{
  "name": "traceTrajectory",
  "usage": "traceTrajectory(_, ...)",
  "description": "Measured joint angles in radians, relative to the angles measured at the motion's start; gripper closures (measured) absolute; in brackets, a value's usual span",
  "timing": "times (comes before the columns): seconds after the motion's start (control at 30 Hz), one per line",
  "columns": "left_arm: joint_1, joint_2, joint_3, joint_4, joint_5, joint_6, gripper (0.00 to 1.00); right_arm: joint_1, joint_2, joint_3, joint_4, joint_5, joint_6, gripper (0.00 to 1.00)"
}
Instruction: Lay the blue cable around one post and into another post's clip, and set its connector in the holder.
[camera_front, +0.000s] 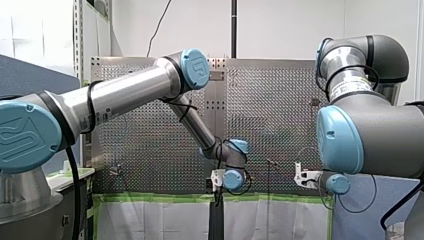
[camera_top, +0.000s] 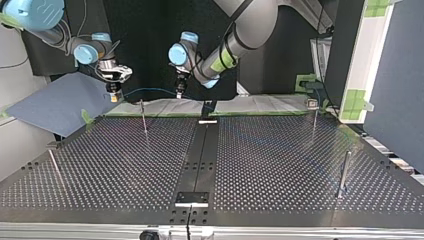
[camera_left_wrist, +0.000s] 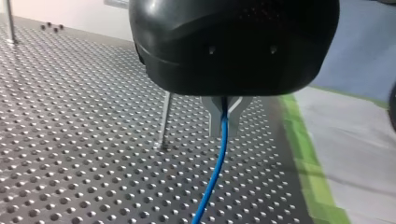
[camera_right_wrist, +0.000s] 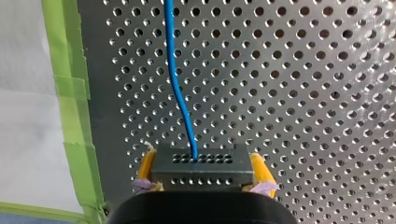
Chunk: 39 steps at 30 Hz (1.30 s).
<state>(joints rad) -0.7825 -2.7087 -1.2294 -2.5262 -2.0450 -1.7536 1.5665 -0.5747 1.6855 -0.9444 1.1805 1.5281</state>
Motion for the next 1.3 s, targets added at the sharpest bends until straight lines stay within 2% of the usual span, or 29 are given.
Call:
traceTrajectory(0.37, -0.001, 0.000, 0.025, -0.010, 0.008, -0.014, 1.00, -0.017, 0.000, -0.024, 0.012, -0.001, 0.034, 1.00)
traceTrajectory(0.7, -0.004, -0.001, 0.028, -0.014, 0.014, -0.025, 1.00, -0.037, 0.000, -0.031, 0.006, 0.001, 0.075, 1.00)
traceTrajectory(1.0, -0.005, -0.001, 0.039, -0.022, 0.025, -0.026, 1.00, -0.045, 0.000, -0.042, 0.001, -0.008, 0.080, 1.00)
traceTrajectory(1.3, -0.011, 0.000, 0.060, -0.029, 0.036, -0.026, 1.00, -0.040, 0.000, -0.050, -0.001, -0.026, 0.079, 1.00)
